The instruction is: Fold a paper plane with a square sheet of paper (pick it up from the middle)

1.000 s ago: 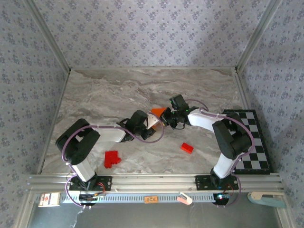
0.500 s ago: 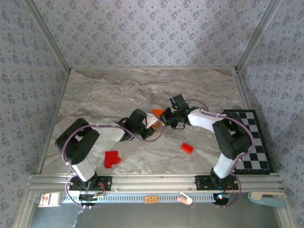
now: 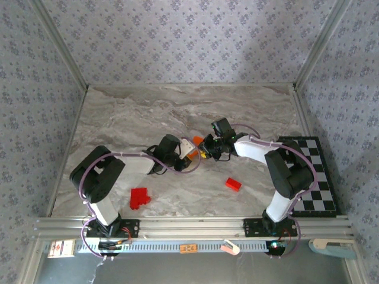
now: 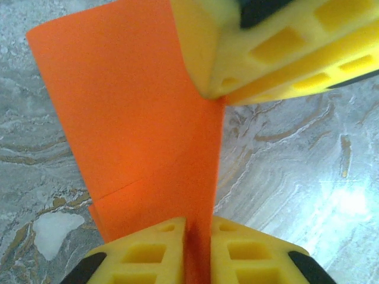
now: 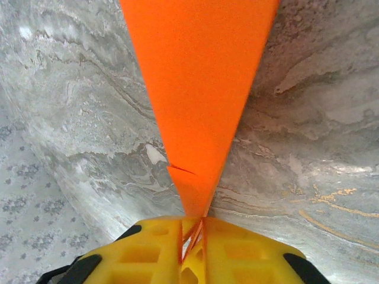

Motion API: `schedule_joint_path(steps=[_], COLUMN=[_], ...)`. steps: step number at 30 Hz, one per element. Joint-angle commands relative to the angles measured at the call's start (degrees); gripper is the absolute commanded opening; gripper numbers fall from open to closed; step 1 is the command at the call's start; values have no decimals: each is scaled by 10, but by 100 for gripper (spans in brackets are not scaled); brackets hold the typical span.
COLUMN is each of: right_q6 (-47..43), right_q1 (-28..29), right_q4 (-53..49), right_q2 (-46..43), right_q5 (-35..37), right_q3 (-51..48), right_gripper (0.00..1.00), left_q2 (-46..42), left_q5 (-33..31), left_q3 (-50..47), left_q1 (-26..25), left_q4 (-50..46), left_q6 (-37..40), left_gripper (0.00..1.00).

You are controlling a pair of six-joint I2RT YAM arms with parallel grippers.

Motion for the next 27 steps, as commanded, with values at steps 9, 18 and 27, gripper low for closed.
schedule_joint_path(steps=[9,18,27], right_q6=[-12,-44,-121], right_q1=[-4,-16,-40], right_q4=[-52,-77,-68], right_q2=[-15,-40,-56], right_q5=[12,46,59], right_q3=[23,22,11], right_gripper=[50,63,66], left_q2=[8,11,22], left_q5=[32,59,108], left_q3=[1,19,49], left_q1=[7,16,34], left_q4=[7,-16,-43], left_q6=[-9,-40,-137], left_gripper=[10,0,0])
